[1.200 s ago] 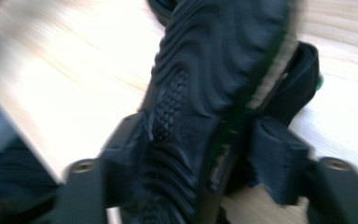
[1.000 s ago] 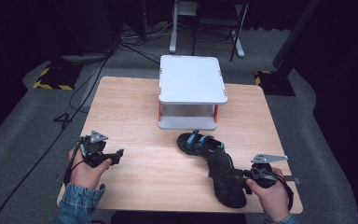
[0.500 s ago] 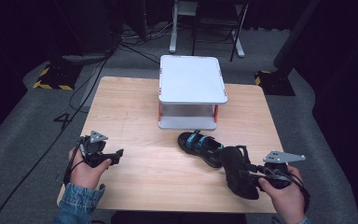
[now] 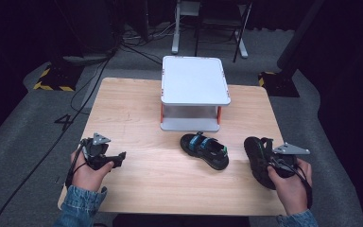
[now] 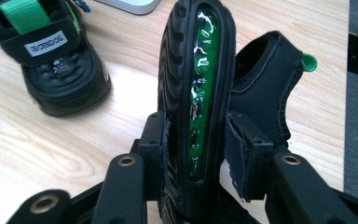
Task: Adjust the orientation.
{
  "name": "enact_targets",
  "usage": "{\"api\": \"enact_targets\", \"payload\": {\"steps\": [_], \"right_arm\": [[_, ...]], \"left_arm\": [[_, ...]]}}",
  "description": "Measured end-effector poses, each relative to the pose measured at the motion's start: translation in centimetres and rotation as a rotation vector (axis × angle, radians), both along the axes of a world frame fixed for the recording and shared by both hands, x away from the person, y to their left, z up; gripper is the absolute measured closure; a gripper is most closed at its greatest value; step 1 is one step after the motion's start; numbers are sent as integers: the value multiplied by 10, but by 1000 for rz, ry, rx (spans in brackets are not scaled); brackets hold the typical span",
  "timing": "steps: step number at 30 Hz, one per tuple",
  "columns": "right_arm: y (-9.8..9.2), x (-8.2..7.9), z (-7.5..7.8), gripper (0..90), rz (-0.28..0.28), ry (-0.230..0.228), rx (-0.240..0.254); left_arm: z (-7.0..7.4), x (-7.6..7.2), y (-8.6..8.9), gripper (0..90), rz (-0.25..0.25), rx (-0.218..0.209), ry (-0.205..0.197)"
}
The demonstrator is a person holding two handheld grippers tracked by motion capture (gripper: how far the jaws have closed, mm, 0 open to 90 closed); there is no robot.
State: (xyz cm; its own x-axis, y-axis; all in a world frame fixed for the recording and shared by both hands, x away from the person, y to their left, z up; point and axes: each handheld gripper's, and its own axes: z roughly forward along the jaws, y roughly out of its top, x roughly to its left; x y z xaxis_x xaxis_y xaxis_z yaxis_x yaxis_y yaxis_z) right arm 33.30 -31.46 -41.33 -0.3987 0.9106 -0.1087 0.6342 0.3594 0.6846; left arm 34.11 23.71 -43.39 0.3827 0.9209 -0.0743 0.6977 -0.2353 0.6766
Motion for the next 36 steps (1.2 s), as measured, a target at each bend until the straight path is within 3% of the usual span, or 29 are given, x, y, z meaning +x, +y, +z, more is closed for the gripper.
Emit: {"api": "enact_targets", "payload": {"steps": [3,6,9,11,16,20,25,27,28,31,34,36], "right_arm": [[9,6,-9,631,17,-28,-8],[13,11,-18,641,33,-51,25],[19,14,-24,642,41,-72,11],[21,14,-23,643,48,-72,-6],[20,11,-22,646,67,-64,6],[29,5,-20,652,134,-31,24],[42,-5,-23,584,213,22,57],[45,-9,-23,570,247,68,91],[47,-12,-25,566,291,131,145],[50,-15,-24,530,314,146,164],[49,-16,-21,491,305,112,149],[43,-16,-16,465,292,81,177]], "left_arm": [[-1,0,1,245,-6,1,0],[-2,0,1,246,-7,2,5],[-3,-1,0,245,-7,1,10],[-3,-1,0,245,-6,-1,9],[-4,-1,0,245,-7,0,11],[-5,1,0,245,-12,5,17],[-6,2,-3,245,-17,2,21],[-6,3,-3,245,-22,2,22],[-6,4,-4,244,-23,3,22],[-7,5,-4,244,-24,-2,24],[-6,5,-5,243,-31,3,25],[-6,6,-5,242,-32,2,25]]}}
